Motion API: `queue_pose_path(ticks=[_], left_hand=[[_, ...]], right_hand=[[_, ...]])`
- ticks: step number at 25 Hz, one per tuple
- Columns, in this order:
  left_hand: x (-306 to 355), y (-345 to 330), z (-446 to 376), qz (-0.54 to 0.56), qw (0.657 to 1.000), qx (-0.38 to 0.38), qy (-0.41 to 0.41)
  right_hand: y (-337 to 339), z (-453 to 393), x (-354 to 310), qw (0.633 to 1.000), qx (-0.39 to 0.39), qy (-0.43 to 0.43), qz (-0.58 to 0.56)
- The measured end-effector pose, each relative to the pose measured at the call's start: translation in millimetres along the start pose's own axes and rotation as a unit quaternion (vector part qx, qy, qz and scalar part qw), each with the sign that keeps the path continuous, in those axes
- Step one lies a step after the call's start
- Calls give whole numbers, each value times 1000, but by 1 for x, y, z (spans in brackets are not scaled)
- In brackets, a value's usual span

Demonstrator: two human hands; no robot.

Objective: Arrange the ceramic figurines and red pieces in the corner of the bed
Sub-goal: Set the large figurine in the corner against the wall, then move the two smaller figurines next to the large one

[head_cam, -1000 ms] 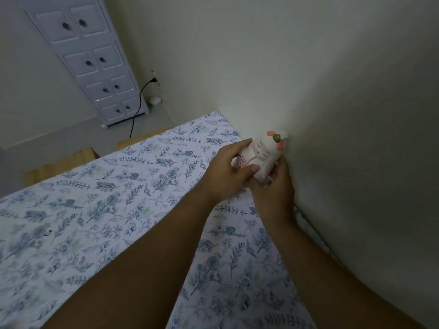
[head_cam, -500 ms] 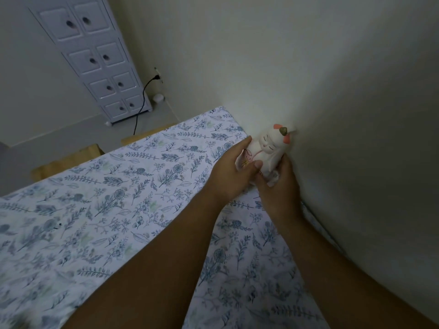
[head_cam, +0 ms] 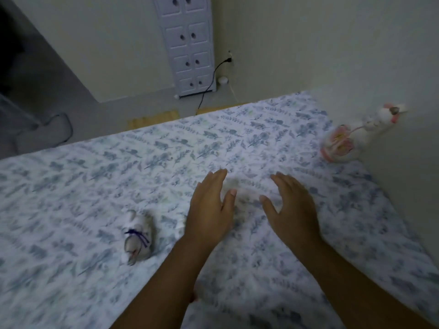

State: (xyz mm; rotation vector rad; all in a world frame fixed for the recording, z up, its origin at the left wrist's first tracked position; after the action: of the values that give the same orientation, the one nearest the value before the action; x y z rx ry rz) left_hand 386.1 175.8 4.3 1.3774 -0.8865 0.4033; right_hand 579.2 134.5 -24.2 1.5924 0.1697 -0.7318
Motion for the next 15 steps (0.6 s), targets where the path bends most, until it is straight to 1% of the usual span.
queue_pose_path(ticks=[4, 8, 10, 11, 12, 15], left_hand=[[-75, 73, 72, -58, 996, 26, 64], [-137, 102, 117, -122, 987, 3, 108], [-157, 103, 124, -77, 986, -10, 144], [-163, 102, 124, -39, 986, -10, 161], [-166, 102, 123, -10, 986, -4, 164], [-166, 107, 121, 20, 985, 57, 163]], right_hand=[[-64, 53, -90, 991, -101, 82, -7], [-122, 90, -146, 966, -222, 134, -10], [-150, 98, -156, 950, -282, 131, 22], [-160, 98, -157, 948, -292, 121, 37], [-167, 95, -158, 952, -284, 106, 44], [-169, 83, -151, 971, -233, 42, 25]])
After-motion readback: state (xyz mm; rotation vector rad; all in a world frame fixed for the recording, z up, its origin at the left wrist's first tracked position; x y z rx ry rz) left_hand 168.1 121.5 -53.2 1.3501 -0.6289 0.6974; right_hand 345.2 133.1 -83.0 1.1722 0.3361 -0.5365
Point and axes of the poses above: each hand's wrist, its own z-axis away from the middle knuckle, its own y-axis out of the back of the hand, x = y × z, the point moved 7 cm from there along -z, towards the middle knuckle, and after that the axes turned 5 degrees about -y, right-handed, at the moved point
